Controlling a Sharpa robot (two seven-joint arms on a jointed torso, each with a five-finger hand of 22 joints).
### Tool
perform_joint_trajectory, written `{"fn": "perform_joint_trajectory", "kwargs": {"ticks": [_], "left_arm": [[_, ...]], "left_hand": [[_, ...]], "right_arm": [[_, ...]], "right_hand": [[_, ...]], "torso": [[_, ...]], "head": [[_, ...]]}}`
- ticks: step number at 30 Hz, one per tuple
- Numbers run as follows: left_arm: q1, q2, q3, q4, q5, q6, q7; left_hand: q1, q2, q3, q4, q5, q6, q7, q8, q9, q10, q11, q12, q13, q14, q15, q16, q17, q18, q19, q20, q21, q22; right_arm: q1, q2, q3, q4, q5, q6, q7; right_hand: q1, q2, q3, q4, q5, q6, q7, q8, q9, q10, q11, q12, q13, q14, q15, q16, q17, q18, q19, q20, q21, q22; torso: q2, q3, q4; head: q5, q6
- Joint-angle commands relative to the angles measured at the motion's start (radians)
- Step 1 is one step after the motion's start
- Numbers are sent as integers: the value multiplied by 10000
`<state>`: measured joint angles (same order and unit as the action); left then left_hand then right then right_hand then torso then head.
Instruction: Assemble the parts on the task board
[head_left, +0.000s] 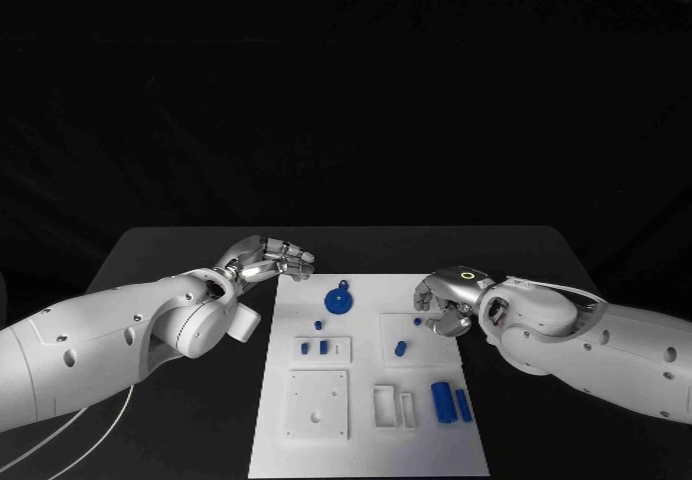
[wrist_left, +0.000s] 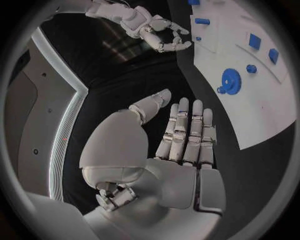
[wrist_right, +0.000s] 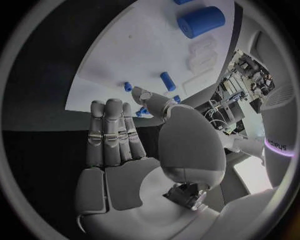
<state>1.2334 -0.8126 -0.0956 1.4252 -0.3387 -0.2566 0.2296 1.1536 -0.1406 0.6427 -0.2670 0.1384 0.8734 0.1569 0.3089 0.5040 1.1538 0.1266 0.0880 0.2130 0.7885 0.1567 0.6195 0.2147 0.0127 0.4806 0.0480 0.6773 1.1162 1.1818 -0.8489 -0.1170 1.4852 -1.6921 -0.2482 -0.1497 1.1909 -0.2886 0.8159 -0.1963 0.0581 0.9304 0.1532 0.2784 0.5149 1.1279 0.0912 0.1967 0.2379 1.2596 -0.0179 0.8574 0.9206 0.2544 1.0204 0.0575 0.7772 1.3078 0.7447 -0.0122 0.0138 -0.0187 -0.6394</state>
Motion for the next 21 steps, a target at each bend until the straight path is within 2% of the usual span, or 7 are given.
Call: {"fn": "perform_joint_trajectory", "kwargs": {"ticks": [1, 8, 17, 21], "left_arm": [[12, -19, 6, 32, 307, 108, 344], [12, -38, 5, 54, 307, 77, 385], [11, -20, 5, 74, 307, 145, 390], [11, -25, 5, 67, 307, 168, 378]], "left_hand": [[52, 50, -51, 24, -11, -82, 25, 71, 9, -30, 37, -73, -30, 70, 12, -43, 17, 74, 8, 71, -64, 20], [64, 36, -83, 75, -35, -79, 54, 88, 7, -6, 67, -75, -86, 278, -31, -92, 86, 119, 72, 52, -69, 50], [54, 34, -105, 110, -101, -75, 54, 98, 6, 28, 53, -60, -105, 342, -48, -133, 119, 135, 126, 36, -71, 61], [145, 70, -47, 88, 73, -82, 56, 102, 1, 42, 47, -55, -132, 391, -64, -182, 157, 155, 190, 21, -86, 61]], "right_arm": [[-94, 109, -13, -59, -937, -88, -529], [-258, 415, -16, -272, -1099, -217, -539], [-362, 632, -17, -396, -1124, -150, -524], [-412, 683, -21, -493, -1209, -79, -547]], "right_hand": [[-49, -100, 50, -17, -65, 44, 29, -30, -22, -29, 50, -80, -38, 40, 18, -65, 14, 74, -53, 18, -18, 177], [-84, -98, 69, -5, -75, 69, 20, -15, -30, 15, 52, -111, -68, 59, 21, -57, 26, 74, -49, 17, -2, 188], [-103, -87, 274, 158, -91, 158, -21, 52, -41, 229, 2, -171, -137, 204, -29, 43, 110, 74, 81, -50, 131, 216], [-90, -80, 344, 202, -92, 197, -39, 80, -40, 305, -17, -185, -154, 245, -47, 71, 136, 74, 116, -77, 183, 219]], "torso": [[4, 4, 2], [6, 23, 4], [8, 22, -8], [7, 22, -10]], "head": [[22, -29], [58, -78], [112, -108], [114, -128]]}}
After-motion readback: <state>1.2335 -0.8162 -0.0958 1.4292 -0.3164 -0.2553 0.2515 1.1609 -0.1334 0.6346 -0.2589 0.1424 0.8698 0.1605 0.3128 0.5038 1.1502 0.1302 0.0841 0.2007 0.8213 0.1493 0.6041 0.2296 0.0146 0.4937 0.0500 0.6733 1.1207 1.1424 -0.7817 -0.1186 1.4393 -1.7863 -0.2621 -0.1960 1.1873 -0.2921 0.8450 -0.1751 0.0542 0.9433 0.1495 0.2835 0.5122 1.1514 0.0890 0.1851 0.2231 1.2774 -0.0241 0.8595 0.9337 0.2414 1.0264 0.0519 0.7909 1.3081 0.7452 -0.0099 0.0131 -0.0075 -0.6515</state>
